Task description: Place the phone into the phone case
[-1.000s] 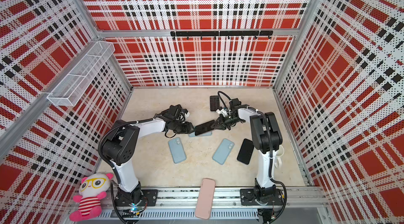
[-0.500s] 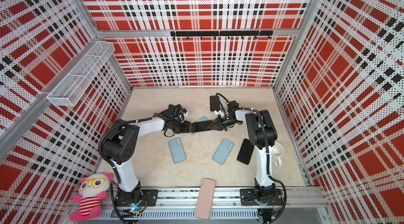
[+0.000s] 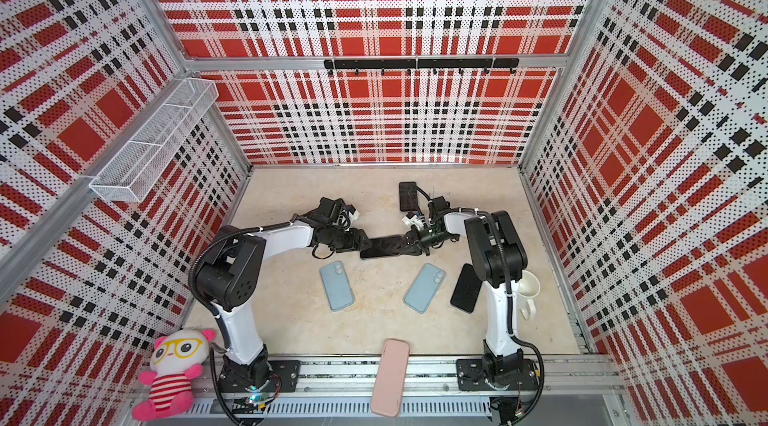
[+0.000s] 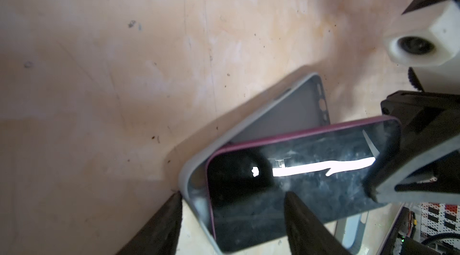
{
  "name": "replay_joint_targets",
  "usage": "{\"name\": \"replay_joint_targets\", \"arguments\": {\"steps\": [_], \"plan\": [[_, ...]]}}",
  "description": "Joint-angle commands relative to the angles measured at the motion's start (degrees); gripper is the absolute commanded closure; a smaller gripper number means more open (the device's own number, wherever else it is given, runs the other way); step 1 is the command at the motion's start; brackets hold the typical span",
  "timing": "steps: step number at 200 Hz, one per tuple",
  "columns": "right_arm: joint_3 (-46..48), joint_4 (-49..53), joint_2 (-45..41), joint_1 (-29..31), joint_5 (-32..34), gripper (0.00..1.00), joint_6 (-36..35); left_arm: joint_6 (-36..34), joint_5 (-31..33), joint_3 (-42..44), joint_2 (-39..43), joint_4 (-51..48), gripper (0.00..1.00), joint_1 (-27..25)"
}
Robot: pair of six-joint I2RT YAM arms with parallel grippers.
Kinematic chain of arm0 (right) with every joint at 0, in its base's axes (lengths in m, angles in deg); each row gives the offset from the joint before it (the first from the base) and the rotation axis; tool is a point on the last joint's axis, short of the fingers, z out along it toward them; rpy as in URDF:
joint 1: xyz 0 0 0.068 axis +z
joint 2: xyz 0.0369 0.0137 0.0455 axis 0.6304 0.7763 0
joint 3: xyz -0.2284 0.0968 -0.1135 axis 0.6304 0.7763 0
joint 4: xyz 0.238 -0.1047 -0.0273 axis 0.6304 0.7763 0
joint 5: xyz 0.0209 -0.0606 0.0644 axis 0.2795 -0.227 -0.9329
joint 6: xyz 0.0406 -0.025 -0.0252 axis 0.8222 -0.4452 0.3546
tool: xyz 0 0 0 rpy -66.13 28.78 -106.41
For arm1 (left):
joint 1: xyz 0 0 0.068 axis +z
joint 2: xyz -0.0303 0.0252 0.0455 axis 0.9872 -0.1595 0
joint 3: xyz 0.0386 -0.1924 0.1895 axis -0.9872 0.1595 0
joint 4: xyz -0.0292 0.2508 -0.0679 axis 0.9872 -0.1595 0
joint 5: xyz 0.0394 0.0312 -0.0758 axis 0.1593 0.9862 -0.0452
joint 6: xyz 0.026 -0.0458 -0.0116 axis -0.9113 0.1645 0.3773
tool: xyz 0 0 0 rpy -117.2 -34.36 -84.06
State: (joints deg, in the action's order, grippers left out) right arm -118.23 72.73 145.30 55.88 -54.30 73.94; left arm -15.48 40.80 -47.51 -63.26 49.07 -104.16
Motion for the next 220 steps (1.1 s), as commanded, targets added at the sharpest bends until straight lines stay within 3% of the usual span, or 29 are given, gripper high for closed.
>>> {"name": "replay_joint_targets", "arguments": {"steps": [1, 77, 105, 122, 161, 193, 220], "plan": [[2.92, 2.44, -2.17, 1.32, 4.54, 1.0, 0.91, -0.28, -0.41, 0.2, -1.4, 0.33, 0.32, -0.61], [10.76, -9.15, -6.74, 1.43, 9.52, 1.0, 10.15, 1.48, -4.99, 1.13, 0.27, 2.51, 0.33, -2.06], [12.84, -10.36, -8.92, 1.56, 9.84, 1.0, 10.92, 1.63, -6.2, 1.99, 3.63, 3.94, 0.33, 0.85], [13.56, -9.84, -9.18, 1.62, 10.7, 1.0, 11.51, 5.97, -9.54, 4.3, 5.95, 8.43, 0.33, 2.92], [18.04, -12.06, -13.42, 1.65, 13.06, 1.0, 15.82, 7.1, -8.93, 4.61, 5.85, 8.06, 0.34, 2.4], [20.06, -11.89, -16.04, 1.73, 15.45, 1.0, 17.51, 6.81, -3.14, 4.09, 7.04, 4.52, 0.35, 3.37], [20.78, -10.99, -18.09, 2.13, 16.15, 1.0, 18.42, 7.79, -3.45, 4.98, 7.95, 5.45, 0.36, 3.76]]}}
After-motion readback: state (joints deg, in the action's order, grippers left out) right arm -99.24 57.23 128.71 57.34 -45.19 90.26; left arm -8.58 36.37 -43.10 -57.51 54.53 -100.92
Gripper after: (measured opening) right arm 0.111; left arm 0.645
